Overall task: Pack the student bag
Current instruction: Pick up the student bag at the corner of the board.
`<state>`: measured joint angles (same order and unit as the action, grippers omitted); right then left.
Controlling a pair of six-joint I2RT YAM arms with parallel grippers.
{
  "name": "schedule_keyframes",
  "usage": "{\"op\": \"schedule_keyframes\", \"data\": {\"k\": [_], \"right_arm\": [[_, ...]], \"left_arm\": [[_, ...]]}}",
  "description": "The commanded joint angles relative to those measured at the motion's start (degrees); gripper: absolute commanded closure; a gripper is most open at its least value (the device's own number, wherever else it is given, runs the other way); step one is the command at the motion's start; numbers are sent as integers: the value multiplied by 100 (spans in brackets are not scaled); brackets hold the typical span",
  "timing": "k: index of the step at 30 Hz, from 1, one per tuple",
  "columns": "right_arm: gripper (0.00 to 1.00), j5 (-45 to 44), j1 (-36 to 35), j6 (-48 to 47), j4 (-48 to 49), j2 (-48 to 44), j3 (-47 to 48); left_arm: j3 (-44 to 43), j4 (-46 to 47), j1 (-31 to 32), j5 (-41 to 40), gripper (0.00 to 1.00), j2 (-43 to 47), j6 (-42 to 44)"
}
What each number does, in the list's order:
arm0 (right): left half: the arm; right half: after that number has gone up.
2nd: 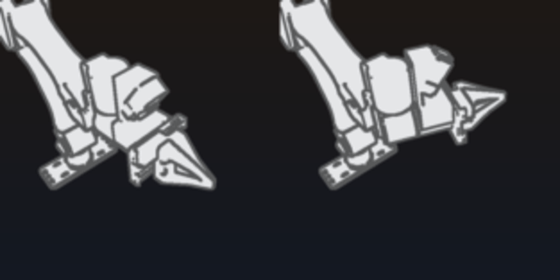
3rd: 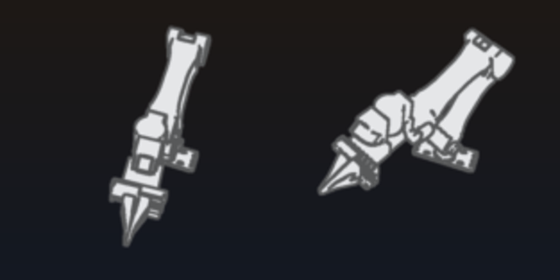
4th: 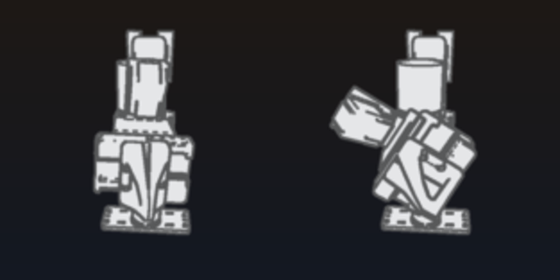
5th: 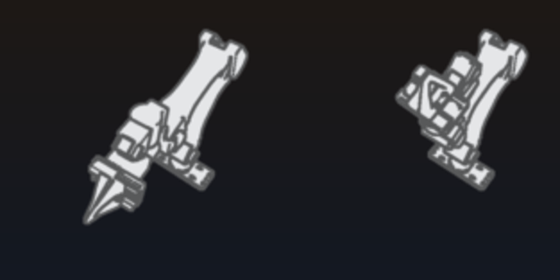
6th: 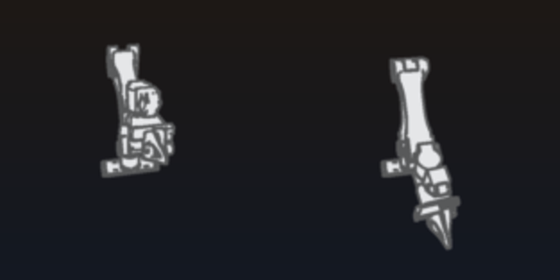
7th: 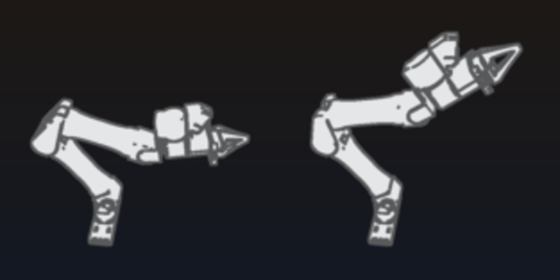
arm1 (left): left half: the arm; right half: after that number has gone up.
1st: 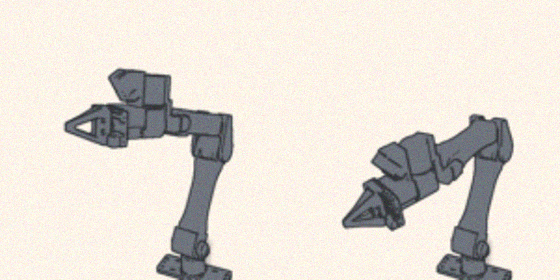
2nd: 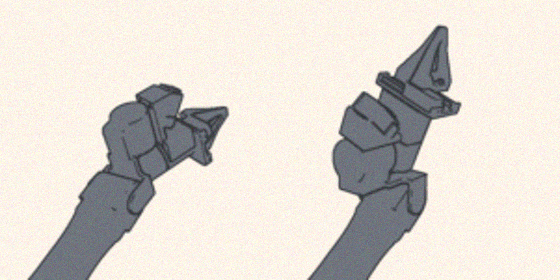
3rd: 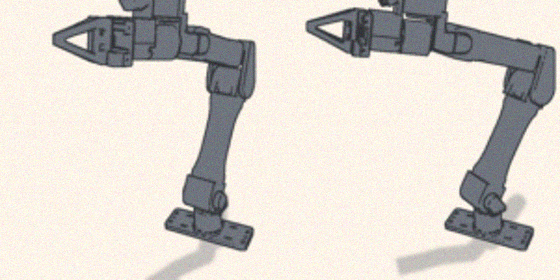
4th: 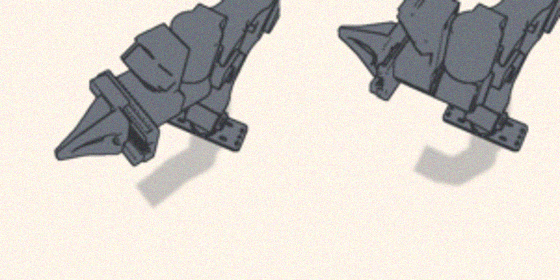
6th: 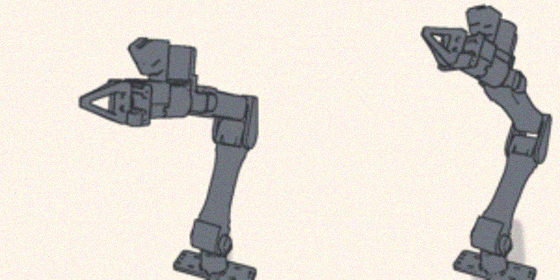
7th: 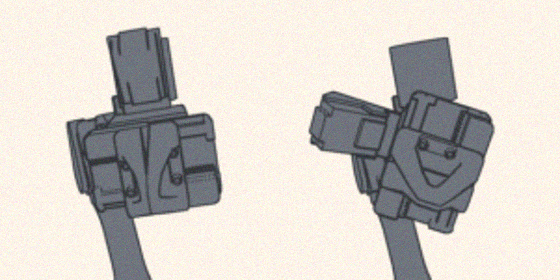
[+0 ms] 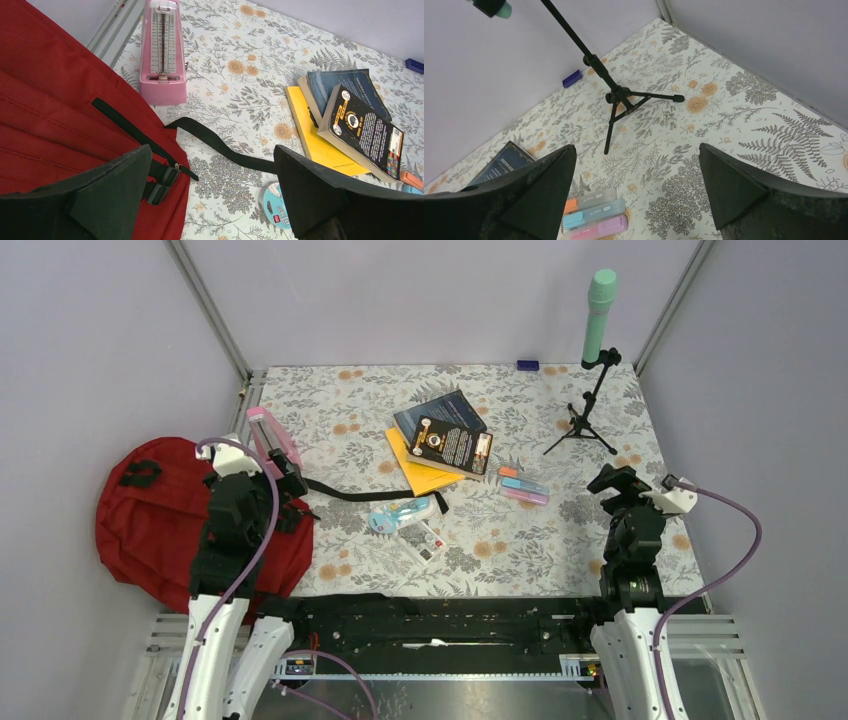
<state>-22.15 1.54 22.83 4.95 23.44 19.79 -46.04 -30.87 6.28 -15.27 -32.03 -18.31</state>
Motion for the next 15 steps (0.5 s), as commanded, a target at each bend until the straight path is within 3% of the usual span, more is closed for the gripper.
{"op": "schedule_keyframes", "data": {"k": [1, 11, 15], "right_arm": [[0, -404, -20, 87, -53, -202, 103], [0, -503, -19, 136, -386, 178, 335], [0, -405, -21, 125, -410, 247, 346]], "left_arm": [[-229, 165, -18, -107, 1, -24, 41], [-242, 108, -54, -465, 1, -157, 208], [-225, 54, -432, -511, 1, -161, 129]]}}
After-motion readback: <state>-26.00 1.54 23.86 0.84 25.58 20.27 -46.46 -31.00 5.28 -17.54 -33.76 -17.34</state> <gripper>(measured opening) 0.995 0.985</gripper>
